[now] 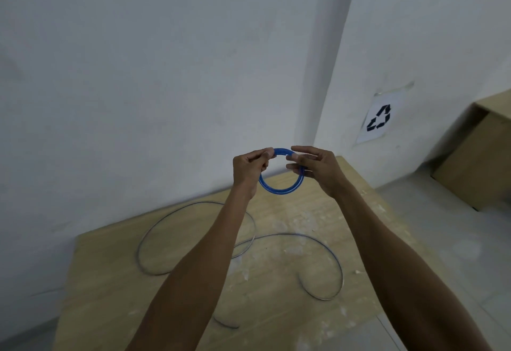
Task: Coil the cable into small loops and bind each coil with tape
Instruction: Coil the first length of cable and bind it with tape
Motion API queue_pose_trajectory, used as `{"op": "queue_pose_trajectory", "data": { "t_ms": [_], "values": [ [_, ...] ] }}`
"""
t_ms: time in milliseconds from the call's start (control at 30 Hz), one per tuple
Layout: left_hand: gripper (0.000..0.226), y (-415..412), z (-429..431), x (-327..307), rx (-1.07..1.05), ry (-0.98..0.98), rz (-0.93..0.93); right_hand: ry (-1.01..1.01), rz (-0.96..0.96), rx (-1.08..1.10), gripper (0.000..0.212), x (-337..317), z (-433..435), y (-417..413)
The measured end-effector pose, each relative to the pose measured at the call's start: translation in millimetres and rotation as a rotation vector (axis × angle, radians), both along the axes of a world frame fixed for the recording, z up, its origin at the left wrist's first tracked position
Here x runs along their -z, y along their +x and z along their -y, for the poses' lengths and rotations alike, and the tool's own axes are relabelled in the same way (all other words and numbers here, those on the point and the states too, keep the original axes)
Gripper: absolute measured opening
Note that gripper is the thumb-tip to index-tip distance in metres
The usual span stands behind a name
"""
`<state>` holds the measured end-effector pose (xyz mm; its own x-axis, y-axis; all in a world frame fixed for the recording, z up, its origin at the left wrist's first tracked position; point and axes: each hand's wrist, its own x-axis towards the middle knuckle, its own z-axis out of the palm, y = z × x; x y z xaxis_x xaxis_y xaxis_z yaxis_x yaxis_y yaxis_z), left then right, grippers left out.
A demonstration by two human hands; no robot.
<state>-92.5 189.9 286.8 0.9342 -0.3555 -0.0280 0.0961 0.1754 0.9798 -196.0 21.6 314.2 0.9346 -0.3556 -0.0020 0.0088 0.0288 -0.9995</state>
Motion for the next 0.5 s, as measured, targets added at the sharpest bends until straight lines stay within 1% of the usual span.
{"op": "queue_pose_trajectory", "data": {
  "t_ms": [100, 200, 300, 400, 500],
  "values": [
    [0.02, -2, 26, 7, -0.016, -0.024, -0.089, 0.004, -0.029, -0.017, 0.032, 13, 31, -9],
    [0.019, -3, 43, 11, 0.018, -0.017, -0.121, -0.014, -0.017, -0.007, 0.032, 19, 53, -9],
    [0.02, -2, 57, 11, 0.052, 0.001, -0.113, -0.026, -0.017, 0.005, 0.03, 21, 67, -8],
    [0.016, 1, 66, 8, 0.062, 0.016, -0.085, -0.044, -0.015, 0.013, 0.029, 22, 75, -8],
    [0.019, 4, 70, 6, 0.068, 0.021, -0.042, -0.059, -0.025, 0.015, 0.027, 21, 79, -7]
  ]
}}
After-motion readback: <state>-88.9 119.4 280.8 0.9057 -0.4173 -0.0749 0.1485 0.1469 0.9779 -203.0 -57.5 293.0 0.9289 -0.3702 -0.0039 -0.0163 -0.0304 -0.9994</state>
